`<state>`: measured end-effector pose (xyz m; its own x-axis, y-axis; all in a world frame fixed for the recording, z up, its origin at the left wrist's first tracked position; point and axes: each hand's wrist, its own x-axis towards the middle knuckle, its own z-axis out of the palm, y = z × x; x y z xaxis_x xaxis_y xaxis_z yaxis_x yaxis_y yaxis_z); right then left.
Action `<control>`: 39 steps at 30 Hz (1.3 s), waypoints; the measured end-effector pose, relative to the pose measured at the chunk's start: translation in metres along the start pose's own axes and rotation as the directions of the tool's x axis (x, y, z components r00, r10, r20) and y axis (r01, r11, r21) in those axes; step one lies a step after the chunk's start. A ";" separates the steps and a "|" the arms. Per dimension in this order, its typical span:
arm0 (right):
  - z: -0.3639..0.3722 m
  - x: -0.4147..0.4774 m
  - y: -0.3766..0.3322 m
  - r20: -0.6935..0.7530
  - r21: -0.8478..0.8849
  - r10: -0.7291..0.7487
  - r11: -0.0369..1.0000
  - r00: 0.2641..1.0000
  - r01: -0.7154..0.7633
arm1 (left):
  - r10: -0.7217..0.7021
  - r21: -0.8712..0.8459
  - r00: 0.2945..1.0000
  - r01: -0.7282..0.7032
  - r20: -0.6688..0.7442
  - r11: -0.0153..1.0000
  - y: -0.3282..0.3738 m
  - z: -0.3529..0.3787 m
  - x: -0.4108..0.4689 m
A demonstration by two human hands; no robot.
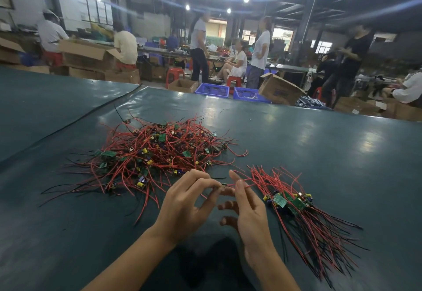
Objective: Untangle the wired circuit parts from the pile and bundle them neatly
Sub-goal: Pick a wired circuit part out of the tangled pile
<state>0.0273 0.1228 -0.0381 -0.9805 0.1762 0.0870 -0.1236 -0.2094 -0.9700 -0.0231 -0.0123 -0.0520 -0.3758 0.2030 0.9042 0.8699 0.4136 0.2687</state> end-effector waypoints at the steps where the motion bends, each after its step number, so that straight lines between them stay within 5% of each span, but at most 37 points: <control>1: 0.000 0.000 0.000 -0.045 -0.001 -0.005 1.000 0.999 0.005 | 0.002 -0.004 1.000 -0.002 0.017 1.000 0.001 0.000 -0.001; 7: -0.004 0.004 -0.003 -0.187 0.020 0.000 1.000 0.982 0.004 | -0.049 -0.130 0.967 0.083 0.250 0.988 0.003 -0.004 -0.006; 11: -0.004 0.005 -0.004 -0.161 0.086 0.030 0.996 0.986 -0.016 | -0.139 -0.002 0.902 0.153 0.409 0.988 -0.001 0.001 -0.010; 14: -0.005 0.005 -0.005 -0.113 0.155 0.085 0.986 0.990 -0.066 | -0.333 -0.061 0.830 0.400 0.447 0.915 -0.003 0.004 -0.010; 17: -0.007 0.005 -0.005 -0.075 0.175 0.159 0.974 0.984 -0.145 | -0.463 -0.272 0.752 0.622 0.470 0.735 -0.002 0.006 -0.010; 21: -0.007 0.007 -0.003 -0.113 0.128 0.178 0.978 0.978 -0.163 | -0.481 -0.348 0.792 0.602 0.376 0.719 0.003 0.007 -0.005; 30: -0.007 0.008 0.000 -0.208 0.100 0.152 0.986 0.966 -0.133 | -0.596 -0.327 0.725 0.688 0.344 0.648 0.006 0.012 -0.002; 34: -0.007 0.010 0.001 -0.250 0.068 0.112 0.993 0.962 -0.098 | -0.628 -0.410 0.671 0.740 0.395 0.533 0.008 0.013 0.000; 39: -0.008 0.011 0.004 -0.224 0.037 0.097 0.995 0.970 -0.091 | -0.532 -0.386 0.685 0.724 0.498 0.571 0.009 0.009 -0.002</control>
<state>0.0176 0.1315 -0.0433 -0.9286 0.3660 -0.0605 -0.0395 -0.2599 -0.9648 -0.0174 -0.0006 -0.0542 -0.8791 0.3611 0.3111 0.3480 0.0403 0.9366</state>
